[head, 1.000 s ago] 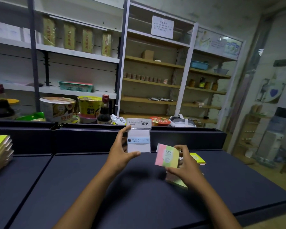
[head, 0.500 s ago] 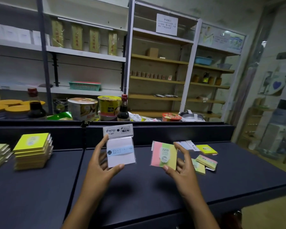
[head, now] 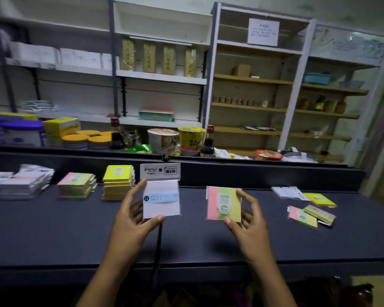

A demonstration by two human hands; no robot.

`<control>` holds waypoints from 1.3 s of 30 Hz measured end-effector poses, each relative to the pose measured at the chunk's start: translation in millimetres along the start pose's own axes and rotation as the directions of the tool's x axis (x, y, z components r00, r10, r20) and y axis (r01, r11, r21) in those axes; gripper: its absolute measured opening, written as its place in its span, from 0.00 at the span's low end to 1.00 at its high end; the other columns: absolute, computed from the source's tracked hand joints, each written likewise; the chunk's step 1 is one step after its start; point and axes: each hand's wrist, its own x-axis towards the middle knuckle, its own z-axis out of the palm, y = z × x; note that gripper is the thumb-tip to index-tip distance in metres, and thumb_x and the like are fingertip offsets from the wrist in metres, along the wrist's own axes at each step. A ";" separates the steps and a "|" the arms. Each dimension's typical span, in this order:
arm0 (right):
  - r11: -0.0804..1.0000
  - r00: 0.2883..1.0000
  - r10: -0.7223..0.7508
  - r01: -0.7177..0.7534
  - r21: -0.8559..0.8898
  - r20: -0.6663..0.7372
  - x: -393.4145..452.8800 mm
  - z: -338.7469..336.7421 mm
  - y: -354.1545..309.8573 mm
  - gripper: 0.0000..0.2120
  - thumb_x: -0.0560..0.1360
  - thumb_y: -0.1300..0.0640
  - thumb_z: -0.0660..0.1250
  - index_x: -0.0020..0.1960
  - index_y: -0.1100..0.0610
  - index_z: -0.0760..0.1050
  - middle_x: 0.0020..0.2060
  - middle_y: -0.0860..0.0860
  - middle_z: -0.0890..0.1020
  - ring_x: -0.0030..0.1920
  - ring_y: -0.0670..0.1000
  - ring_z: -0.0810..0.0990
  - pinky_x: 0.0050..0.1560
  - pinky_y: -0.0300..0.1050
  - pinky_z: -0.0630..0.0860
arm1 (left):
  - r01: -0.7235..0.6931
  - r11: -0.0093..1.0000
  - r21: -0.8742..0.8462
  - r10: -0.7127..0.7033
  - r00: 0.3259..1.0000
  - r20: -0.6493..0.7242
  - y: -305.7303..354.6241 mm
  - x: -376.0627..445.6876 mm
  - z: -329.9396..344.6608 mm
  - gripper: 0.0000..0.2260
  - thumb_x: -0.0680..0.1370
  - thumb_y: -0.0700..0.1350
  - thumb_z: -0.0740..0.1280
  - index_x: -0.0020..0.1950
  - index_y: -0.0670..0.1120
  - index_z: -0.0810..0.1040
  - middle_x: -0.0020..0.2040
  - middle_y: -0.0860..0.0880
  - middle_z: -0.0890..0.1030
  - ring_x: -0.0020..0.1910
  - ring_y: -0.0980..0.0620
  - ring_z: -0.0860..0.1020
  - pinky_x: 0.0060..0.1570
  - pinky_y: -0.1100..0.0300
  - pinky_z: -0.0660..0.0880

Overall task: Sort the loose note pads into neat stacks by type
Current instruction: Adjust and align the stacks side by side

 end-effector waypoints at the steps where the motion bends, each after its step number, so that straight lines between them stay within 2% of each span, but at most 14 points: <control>1: 1.000 1.000 -0.005 0.005 0.008 0.016 -1.7 5.9 -2.1 0.31 0.72 0.71 0.72 0.63 0.40 0.71 0.52 0.52 0.85 0.53 0.47 0.84 0.44 0.37 0.80 | 0.002 1.000 0.010 -0.002 1.000 -0.026 3.1 -4.9 -7.6 0.38 0.69 0.33 0.76 0.70 0.64 0.70 0.58 0.65 0.80 0.57 0.63 0.80 0.49 0.69 0.78; 5: 0.999 0.997 -0.017 0.014 0.040 0.072 -12.0 30.6 -7.9 0.32 0.72 0.71 0.72 0.63 0.39 0.71 0.53 0.51 0.84 0.53 0.45 0.84 0.44 0.36 0.80 | 0.010 0.999 0.039 -0.006 0.995 -0.097 17.2 -25.4 -30.6 0.35 0.70 0.33 0.75 0.69 0.62 0.71 0.57 0.64 0.81 0.57 0.62 0.80 0.48 0.70 0.78; 10: 0.996 0.991 -0.045 0.035 0.081 0.124 -23.1 61.4 -15.2 0.33 0.72 0.70 0.72 0.63 0.37 0.71 0.53 0.48 0.83 0.54 0.42 0.83 0.44 0.34 0.79 | 0.028 0.998 0.052 -0.018 0.983 -0.183 33.5 -45.1 -59.0 0.35 0.70 0.32 0.75 0.68 0.63 0.72 0.55 0.58 0.83 0.56 0.61 0.81 0.47 0.69 0.78; 14: 0.994 0.983 -0.061 0.045 0.095 0.174 -30.5 90.0 -19.8 0.33 0.72 0.69 0.73 0.64 0.37 0.71 0.54 0.49 0.82 0.54 0.42 0.82 0.45 0.34 0.79 | 0.051 0.995 0.082 -0.029 0.970 -0.243 41.2 -57.2 -90.0 0.34 0.70 0.35 0.76 0.66 0.66 0.72 0.55 0.58 0.84 0.55 0.62 0.81 0.46 0.70 0.78; 20: 0.992 0.963 -0.101 0.078 0.098 0.249 -31.2 147.0 -26.9 0.33 0.73 0.69 0.72 0.63 0.36 0.71 0.54 0.50 0.81 0.54 0.41 0.82 0.44 0.34 0.79 | 0.065 0.990 0.122 -0.025 0.950 -0.311 41.1 -58.7 -147.3 0.35 0.69 0.36 0.77 0.64 0.68 0.71 0.57 0.54 0.83 0.56 0.60 0.81 0.48 0.67 0.80; 24: 0.990 0.958 -0.113 0.086 0.111 0.265 -28.1 193.5 -31.1 0.33 0.72 0.68 0.73 0.63 0.35 0.70 0.56 0.50 0.79 0.53 0.39 0.81 0.43 0.34 0.79 | 0.059 0.989 0.139 -0.013 0.950 -0.311 34.6 -47.2 -188.8 0.35 0.69 0.35 0.77 0.65 0.67 0.71 0.57 0.54 0.83 0.57 0.59 0.81 0.50 0.65 0.80; 27: 0.987 0.960 -0.125 0.095 0.129 0.251 -26.7 232.3 -30.8 0.33 0.72 0.70 0.72 0.64 0.38 0.71 0.55 0.50 0.80 0.53 0.40 0.82 0.43 0.33 0.79 | 0.054 0.988 0.148 -0.009 0.957 -0.289 27.7 -31.6 -225.0 0.34 0.70 0.34 0.76 0.65 0.66 0.72 0.57 0.53 0.83 0.57 0.57 0.81 0.51 0.63 0.80; 34: 0.984 0.964 -0.129 0.096 0.150 0.232 -12.5 329.3 -30.9 0.32 0.71 0.72 0.72 0.64 0.41 0.72 0.55 0.50 0.80 0.55 0.43 0.82 0.46 0.34 0.79 | 0.032 0.987 0.154 0.013 0.960 -0.281 4.5 13.3 -316.5 0.34 0.69 0.30 0.75 0.66 0.61 0.73 0.58 0.52 0.83 0.58 0.56 0.81 0.51 0.67 0.79; 39: 0.984 0.961 -0.137 0.104 0.146 0.241 -0.8 398.3 -29.3 0.32 0.71 0.72 0.72 0.64 0.42 0.71 0.57 0.51 0.78 0.56 0.44 0.81 0.48 0.34 0.79 | 0.041 0.980 0.195 0.014 0.962 -0.271 -9.9 38.0 -374.2 0.34 0.70 0.32 0.75 0.68 0.59 0.71 0.58 0.52 0.83 0.57 0.57 0.81 0.53 0.67 0.78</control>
